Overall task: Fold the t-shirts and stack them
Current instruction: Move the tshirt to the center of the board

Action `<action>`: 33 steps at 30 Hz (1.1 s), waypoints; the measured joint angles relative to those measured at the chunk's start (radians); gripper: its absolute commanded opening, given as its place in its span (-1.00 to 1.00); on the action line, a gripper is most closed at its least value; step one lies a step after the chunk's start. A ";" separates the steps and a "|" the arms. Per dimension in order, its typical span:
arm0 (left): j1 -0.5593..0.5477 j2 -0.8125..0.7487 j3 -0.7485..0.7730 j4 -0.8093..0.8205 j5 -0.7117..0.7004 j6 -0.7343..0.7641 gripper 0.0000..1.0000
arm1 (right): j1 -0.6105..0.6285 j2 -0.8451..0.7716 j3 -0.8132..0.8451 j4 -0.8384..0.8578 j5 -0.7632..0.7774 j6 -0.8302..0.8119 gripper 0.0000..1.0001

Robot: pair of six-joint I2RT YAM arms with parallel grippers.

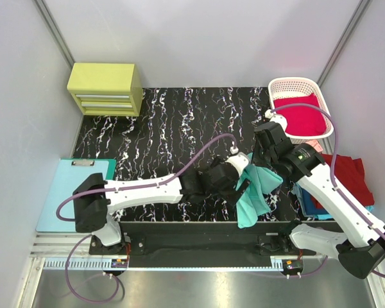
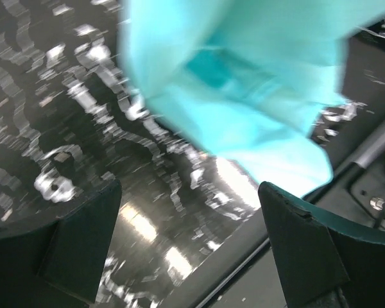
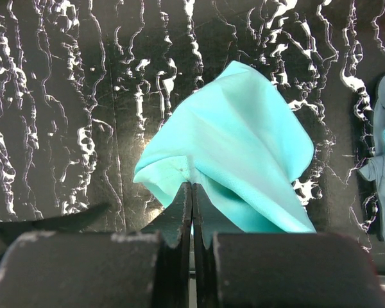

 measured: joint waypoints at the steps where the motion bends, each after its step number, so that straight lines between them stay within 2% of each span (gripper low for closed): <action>1: -0.005 0.011 -0.003 0.029 0.016 0.016 0.86 | 0.000 0.000 0.000 0.000 -0.001 0.000 -1.00; 11: -0.003 0.097 -0.024 0.226 0.105 0.037 0.78 | -0.023 -0.002 0.000 -0.071 0.089 -0.029 -1.00; 13: -0.004 0.111 -0.024 0.253 0.113 0.036 0.71 | -0.025 -0.003 0.000 -0.084 0.113 -0.035 -1.00; 15: -0.003 0.126 -0.024 0.284 0.120 0.036 0.54 | -0.028 -0.005 0.000 -0.090 0.131 -0.042 -1.00; 16: -0.003 0.133 -0.024 0.301 0.124 0.036 0.28 | -0.029 -0.007 0.000 -0.093 0.139 -0.044 -1.00; 19: -0.002 0.152 -0.024 0.319 0.134 0.025 -0.07 | -0.027 -0.021 0.000 -0.107 0.132 -0.046 -1.00; 20: 0.001 0.161 -0.028 0.322 0.135 0.026 -0.24 | -0.023 -0.027 0.000 -0.104 0.121 -0.041 -1.00; 26: -0.007 0.178 -0.101 0.318 0.141 0.026 -0.85 | -0.002 -0.036 0.007 -0.052 0.059 -0.023 -1.00; 29: -0.010 0.161 -0.127 0.303 0.119 0.020 -1.00 | -0.002 -0.034 0.007 -0.050 0.055 -0.021 -1.00; 33: -0.010 0.073 -0.159 0.234 0.028 0.014 -1.00 | -0.002 -0.030 0.013 -0.047 0.051 -0.019 -1.00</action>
